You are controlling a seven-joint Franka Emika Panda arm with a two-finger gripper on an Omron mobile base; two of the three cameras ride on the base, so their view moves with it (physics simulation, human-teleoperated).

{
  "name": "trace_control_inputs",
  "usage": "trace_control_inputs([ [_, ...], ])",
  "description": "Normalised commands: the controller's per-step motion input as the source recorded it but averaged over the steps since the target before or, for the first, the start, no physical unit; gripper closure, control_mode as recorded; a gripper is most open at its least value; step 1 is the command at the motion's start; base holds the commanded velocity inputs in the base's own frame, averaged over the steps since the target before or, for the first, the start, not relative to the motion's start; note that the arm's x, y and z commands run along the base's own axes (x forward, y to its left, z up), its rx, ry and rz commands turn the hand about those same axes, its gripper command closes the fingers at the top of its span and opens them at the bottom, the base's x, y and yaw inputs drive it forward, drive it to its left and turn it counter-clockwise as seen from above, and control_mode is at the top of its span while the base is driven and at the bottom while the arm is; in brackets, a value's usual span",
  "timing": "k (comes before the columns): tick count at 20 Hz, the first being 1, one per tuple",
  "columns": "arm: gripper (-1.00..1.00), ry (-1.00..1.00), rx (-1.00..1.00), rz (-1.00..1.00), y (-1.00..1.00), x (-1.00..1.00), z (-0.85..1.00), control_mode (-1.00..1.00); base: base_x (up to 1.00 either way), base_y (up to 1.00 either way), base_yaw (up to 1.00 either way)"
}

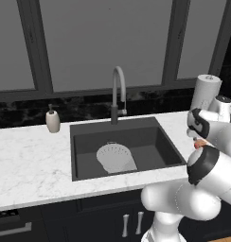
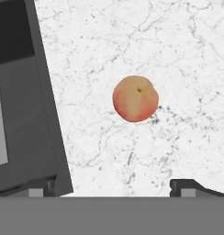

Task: Put the colander in the sink, put the peach in the colander, and turn on the sink faucet and pour water over the colander.

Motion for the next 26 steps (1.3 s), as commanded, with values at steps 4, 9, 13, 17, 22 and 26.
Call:
trace_control_inputs([
  [4, -1.00, 0.00, 0.00, -0.04, -0.27, 0.10, -0.24, -1.00, 0.00, 0.00, 0.00],
  [9, -1.00, 0.00, 0.00, -0.03, -0.10, 0.20, -0.22, -1.00, 0.00, 0.00, 0.00],
  [13, -1.00, -0.01, 0.00, 0.00, 0.00, 0.39, -0.24, -1.00, 0.00, 0.00, 0.00],
  [17, -1.00, 0.00, -0.01, 0.00, -0.11, 0.17, -0.27, -1.00, 0.00, 0.00, 0.00],
  [22, -1.00, 0.00, -0.03, 0.00, -0.15, 0.04, -0.23, -1.00, 0.00, 0.00, 0.00],
  [26, -1.00, -0.06, -0.05, 0.00, 0.00, 0.12, -0.16, -1.00, 0.00, 0.00, 0.00],
])
